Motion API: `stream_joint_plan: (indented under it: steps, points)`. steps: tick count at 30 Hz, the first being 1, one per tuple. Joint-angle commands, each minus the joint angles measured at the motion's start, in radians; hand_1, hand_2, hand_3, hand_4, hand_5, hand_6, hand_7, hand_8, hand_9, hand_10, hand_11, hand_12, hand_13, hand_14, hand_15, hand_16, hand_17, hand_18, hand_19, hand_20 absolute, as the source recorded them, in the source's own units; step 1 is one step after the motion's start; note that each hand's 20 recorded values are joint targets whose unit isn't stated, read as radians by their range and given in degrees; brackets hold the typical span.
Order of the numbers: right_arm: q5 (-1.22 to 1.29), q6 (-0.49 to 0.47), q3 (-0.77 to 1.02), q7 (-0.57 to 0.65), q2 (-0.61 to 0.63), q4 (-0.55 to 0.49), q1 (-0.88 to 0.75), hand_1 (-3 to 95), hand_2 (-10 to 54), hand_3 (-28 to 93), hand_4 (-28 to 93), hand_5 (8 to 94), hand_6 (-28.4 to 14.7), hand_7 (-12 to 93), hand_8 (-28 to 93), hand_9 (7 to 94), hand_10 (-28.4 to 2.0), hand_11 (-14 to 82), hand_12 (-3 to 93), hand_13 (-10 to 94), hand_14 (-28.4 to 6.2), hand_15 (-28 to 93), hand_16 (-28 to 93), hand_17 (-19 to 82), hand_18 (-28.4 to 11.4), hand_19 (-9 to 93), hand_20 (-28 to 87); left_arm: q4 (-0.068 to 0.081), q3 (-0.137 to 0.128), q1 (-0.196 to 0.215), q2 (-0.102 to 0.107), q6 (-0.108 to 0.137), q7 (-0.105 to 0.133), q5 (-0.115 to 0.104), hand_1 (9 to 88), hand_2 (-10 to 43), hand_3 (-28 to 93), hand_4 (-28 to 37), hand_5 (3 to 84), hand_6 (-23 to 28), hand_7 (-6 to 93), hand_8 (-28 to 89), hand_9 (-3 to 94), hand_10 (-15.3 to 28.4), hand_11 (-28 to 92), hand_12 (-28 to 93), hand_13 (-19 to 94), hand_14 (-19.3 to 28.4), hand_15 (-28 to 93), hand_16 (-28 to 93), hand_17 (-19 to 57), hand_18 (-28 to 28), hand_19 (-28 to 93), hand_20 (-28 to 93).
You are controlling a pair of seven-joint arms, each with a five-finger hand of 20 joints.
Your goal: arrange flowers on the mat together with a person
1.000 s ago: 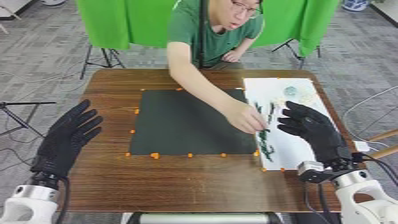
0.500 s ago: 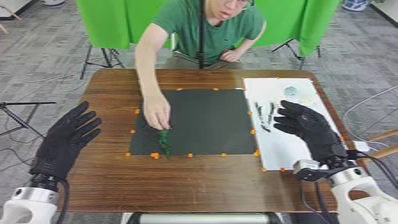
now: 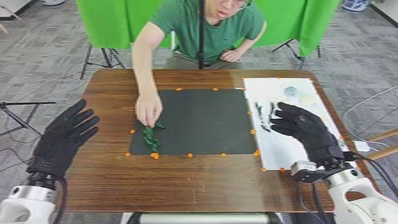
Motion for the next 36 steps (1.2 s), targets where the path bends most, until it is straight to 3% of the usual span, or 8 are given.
stream_joint_plan:
  steps: [1,6,10,16,21,26,32,36]
  points:
    - [-0.002,0.006,0.001,0.0,-0.001,-0.006,-0.013,19.8,-0.8,82,-24,38.6,-3.3,17,-9,38.9,-13.6,7.4,24.2,36,-11.5,17,33,12,-20.7,37,24,0.008,0.001,-0.006,0.009,0.002,-0.014,-0.005,30.9,-6.5,67,-26.3,31.3,3.4,14.7,-8,26.8,10.7,17,19,22,13.3,25,4,-8.5,21.2,42,10]
    - [-0.01,0.003,-0.001,-0.002,-0.007,-0.007,-0.017,19.8,-0.7,82,-24,38.6,-3.3,17,-9,38.9,-13.6,7.5,24.2,36,-11.5,17,33,12,-20.7,37,24,0.001,-0.003,0.02,-0.006,0.011,-0.013,-0.006,30.9,-6.5,67,-26.2,31.3,3.4,14.8,-8,26.8,10.8,17,19,22,13.2,25,4,-8.4,21.2,42,10]
    - [-0.008,0.013,0.005,-0.008,-0.005,-0.009,-0.014,19.9,-0.7,82,-24,38.6,-3.4,17,-9,38.9,-13.7,7.4,24.2,36,-11.5,17,33,12,-20.8,38,24,0.011,0.009,-0.012,0.009,0.006,-0.015,-0.006,30.8,-6.5,67,-26.2,31.3,3.4,14.8,-8,26.8,10.7,17,19,22,13.3,25,4,-8.5,21.2,42,10]
    - [-0.012,0.004,-0.002,-0.004,-0.008,-0.006,-0.01,19.9,-0.8,82,-24,38.5,-3.4,17,-8,38.9,-13.7,7.3,24.2,36,-11.5,17,33,12,-20.8,37,24,-0.002,0.0,0.019,-0.007,0.018,-0.014,-0.007,30.7,-6.4,67,-26.2,31.3,3.3,14.9,-8,26.8,10.7,17,19,22,13.2,25,4,-8.5,21.2,42,10]
    - [-0.011,0.008,0.007,-0.013,-0.007,-0.005,-0.006,19.9,-0.9,83,-24,38.5,-3.4,17,-8,39.0,-13.8,7.3,24.2,36,-11.5,17,33,12,-20.7,37,24,0.007,0.008,-0.008,0.008,0.011,-0.013,-0.006,30.7,-6.4,67,-26.2,31.3,3.3,14.9,-8,26.8,10.8,17,19,22,13.3,25,4,-8.4,21.2,42,10]
    - [-0.01,0.002,0.008,-0.002,-0.011,-0.008,-0.01,20.0,-0.9,83,-24,38.5,-3.4,17,-8,38.9,-13.7,7.3,24.2,36,-11.6,17,33,12,-20.8,37,24,-0.006,-0.008,0.028,-0.009,0.021,-0.011,-0.006,30.8,-6.4,67,-26.1,31.2,3.4,15.1,-8,26.8,10.7,17,19,22,13.2,25,4,-8.4,21.2,42,10]
    - [-0.009,0.025,0.004,-0.015,0.0,-0.006,-0.004,20.0,-0.8,83,-24,38.5,-3.3,17,-8,39.1,-13.7,7.4,24.2,36,-11.5,17,33,12,-20.8,38,24,0.004,0.003,-0.008,0.014,0.016,-0.007,-0.007,30.9,-6.5,67,-26.3,31.3,3.5,14.8,-8,26.8,10.8,17,19,22,13.3,25,4,-8.4,21.2,42,10]
    - [-0.012,0.029,-0.01,-0.022,0.02,0.002,0.012,20.1,-1.0,83,-24,38.8,-3.3,17,-8,39.9,-13.1,7.9,24.2,37,-11.5,17,33,12,-20.8,38,24,-0.006,-0.008,0.029,-0.008,0.024,-0.004,-0.009,30.8,-6.4,67,-26.2,31.3,3.4,14.9,-8,26.8,10.8,17,19,22,13.2,25,4,-8.4,21.2,42,10]
